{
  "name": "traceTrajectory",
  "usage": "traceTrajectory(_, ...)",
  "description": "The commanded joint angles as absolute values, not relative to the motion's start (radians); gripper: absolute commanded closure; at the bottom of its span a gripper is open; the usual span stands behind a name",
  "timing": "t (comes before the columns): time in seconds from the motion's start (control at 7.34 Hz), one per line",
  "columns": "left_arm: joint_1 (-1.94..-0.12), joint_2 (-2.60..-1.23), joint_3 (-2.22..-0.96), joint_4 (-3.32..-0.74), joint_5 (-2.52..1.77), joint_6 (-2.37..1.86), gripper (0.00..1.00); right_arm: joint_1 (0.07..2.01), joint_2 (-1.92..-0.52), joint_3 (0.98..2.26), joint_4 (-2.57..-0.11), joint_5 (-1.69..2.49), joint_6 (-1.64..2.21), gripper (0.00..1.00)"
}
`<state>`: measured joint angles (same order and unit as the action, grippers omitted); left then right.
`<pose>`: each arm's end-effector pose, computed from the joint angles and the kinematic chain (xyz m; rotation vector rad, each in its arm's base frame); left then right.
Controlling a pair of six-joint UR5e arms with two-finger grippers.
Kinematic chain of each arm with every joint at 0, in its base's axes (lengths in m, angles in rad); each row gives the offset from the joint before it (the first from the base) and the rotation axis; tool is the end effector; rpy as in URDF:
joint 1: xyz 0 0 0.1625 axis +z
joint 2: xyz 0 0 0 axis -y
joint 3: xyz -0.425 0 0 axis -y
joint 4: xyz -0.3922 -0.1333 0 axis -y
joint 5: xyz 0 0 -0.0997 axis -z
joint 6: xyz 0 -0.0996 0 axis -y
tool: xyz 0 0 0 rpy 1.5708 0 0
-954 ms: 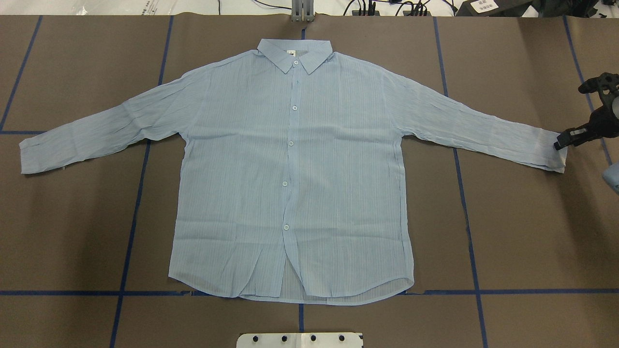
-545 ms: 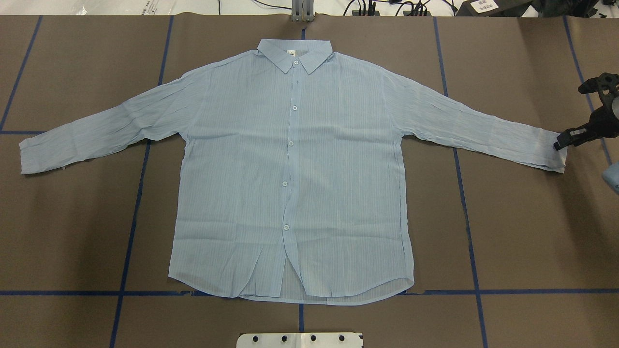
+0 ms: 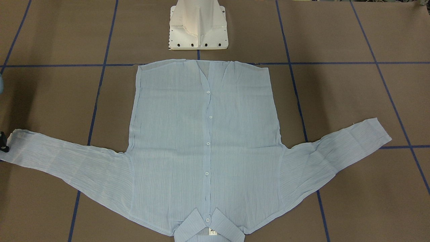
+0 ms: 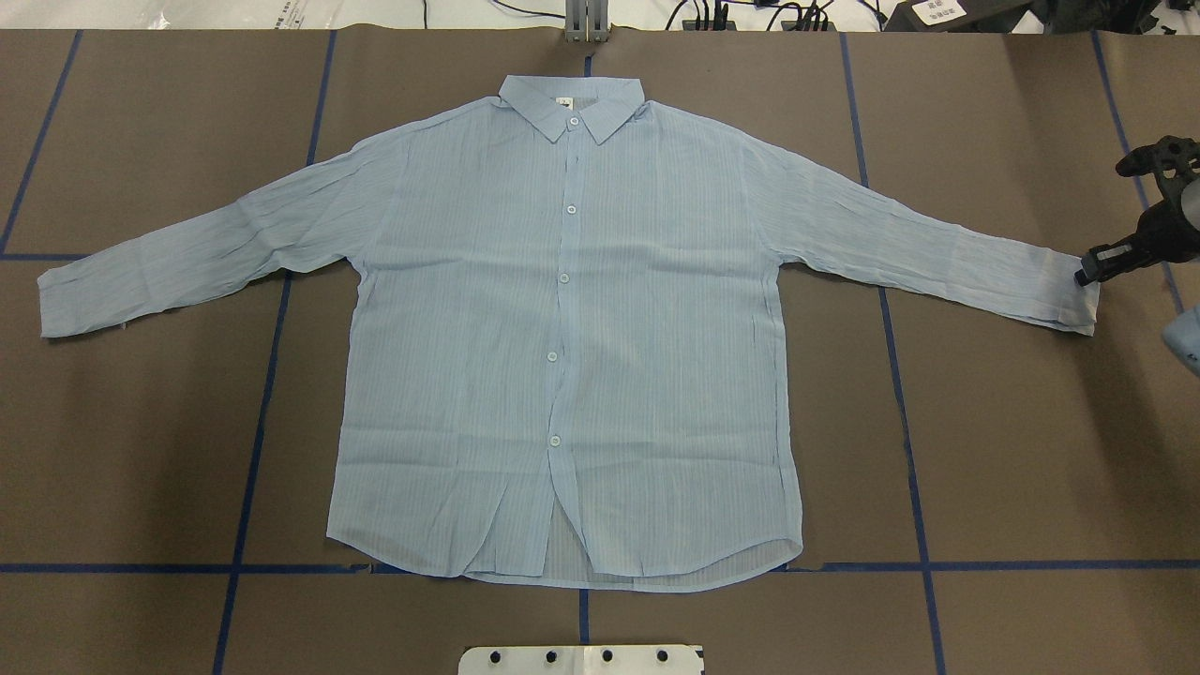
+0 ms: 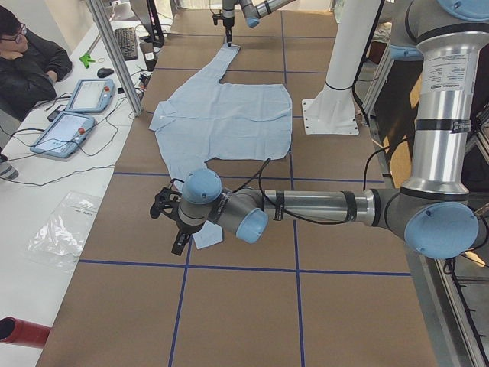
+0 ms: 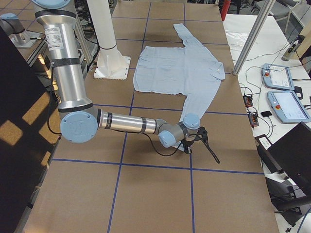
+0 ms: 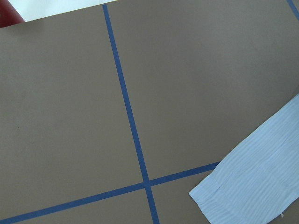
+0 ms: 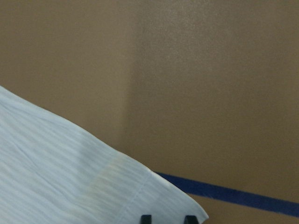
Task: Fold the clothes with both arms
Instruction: 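Lower the right gripper onto the cuff of the sleeve nearest it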
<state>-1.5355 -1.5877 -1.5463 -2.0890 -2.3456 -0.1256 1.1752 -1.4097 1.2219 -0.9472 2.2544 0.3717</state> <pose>-0.0452 -0.5231 0.6038 0.4216 0.7931 0.1136 -0.1572 -0.5591 0.6831 0.1365 -0.7806 -0.1715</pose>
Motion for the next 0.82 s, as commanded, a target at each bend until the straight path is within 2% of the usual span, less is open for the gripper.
traceTrajectory(0.0,-1.536,-1.591,-1.546,-2.089,-2.345,-0.126,0.0,1.175,-1.408,1.224,-0.95,2.255,0.371,0.89)
traceTrajectory(0.14,-1.536,-1.591,-1.546,-2.088,-2.345,-0.126,0.0,1.175,-1.408,1.226,-0.95,2.255,0.371,0.91)
traceTrajectory(0.27,-1.536,-1.591,-1.545,-2.088,-2.345,-0.126,0.0,1.175,-1.41,1.226,-0.95,2.256,0.368,0.82)
traceTrajectory(0.41,-1.536,-1.591,-1.546,-2.088,-2.345,-0.126,0.0,1.175,-1.408,1.223,-0.95,2.255,0.367,0.58)
traceTrajectory(0.68,-1.536,-1.591,-1.546,-2.088,-2.345,-0.126,0.0,1.175,-1.408,1.224,-0.951,2.255,0.364,0.46)
